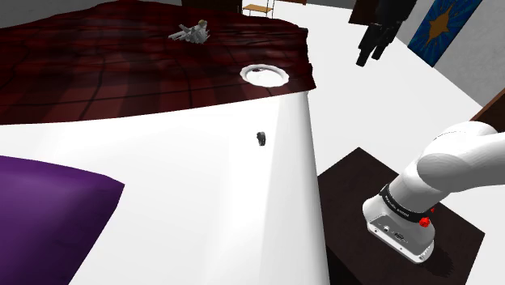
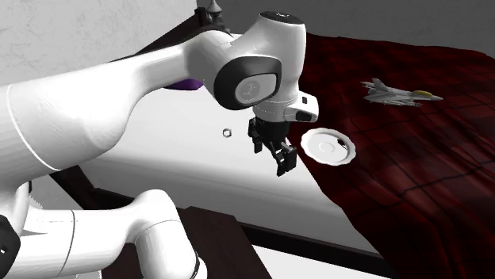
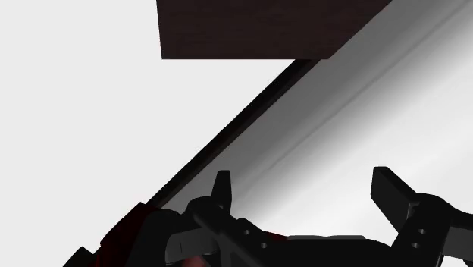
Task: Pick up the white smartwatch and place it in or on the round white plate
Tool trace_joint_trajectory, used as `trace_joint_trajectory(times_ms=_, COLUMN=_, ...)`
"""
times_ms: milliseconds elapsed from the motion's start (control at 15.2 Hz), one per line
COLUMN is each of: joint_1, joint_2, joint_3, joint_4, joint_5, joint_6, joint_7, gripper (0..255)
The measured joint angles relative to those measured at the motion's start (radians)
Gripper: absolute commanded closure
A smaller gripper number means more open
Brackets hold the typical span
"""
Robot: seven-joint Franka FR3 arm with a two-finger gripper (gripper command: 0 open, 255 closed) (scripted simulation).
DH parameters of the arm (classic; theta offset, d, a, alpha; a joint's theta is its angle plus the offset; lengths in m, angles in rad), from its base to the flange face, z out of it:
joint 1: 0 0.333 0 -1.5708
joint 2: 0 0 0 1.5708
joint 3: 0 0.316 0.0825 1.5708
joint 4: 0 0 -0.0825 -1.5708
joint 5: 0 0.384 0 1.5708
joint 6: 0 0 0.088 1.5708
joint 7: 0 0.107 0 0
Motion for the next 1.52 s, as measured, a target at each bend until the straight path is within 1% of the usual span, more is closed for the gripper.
trace_joint_trajectory(times_ms=132, joint_1=0.006, joint_2=0.001, joint_3=0.011, joint_4=-0.008, joint_5=0.006, joint_6=0.011, joint_7=0.007, gripper=0)
trace_joint_trajectory(times_ms=330, joint_1=0.035, joint_2=0.011, joint_3=0.06, joint_4=-0.027, joint_5=0.03, joint_6=0.049, joint_7=0.032, gripper=0)
trace_joint_trajectory(times_ms=792, joint_1=0.113, joint_2=0.087, joint_3=0.207, joint_4=-0.041, joint_5=0.091, joint_6=0.166, joint_7=0.114, gripper=0)
trace_joint_trajectory(times_ms=858, joint_1=0.124, joint_2=0.097, joint_3=0.23, joint_4=-0.057, joint_5=0.099, joint_6=0.194, joint_7=0.126, gripper=0)
trace_joint_trajectory(times_ms=1056, joint_1=0.152, joint_2=0.143, joint_3=0.292, joint_4=-0.04, joint_5=0.114, joint_6=0.235, joint_7=0.16, gripper=0)
trace_joint_trajectory(times_ms=1254, joint_1=0.175, joint_2=0.195, joint_3=0.356, joint_4=-0.036, joint_5=0.122, joint_6=0.294, joint_7=0.195, gripper=0)
trace_joint_trajectory(times_ms=1518, joint_1=0.199, joint_2=0.278, joint_3=0.445, joint_4=0.002, joint_5=0.118, joint_6=0.352, joint_7=0.25, gripper=0)
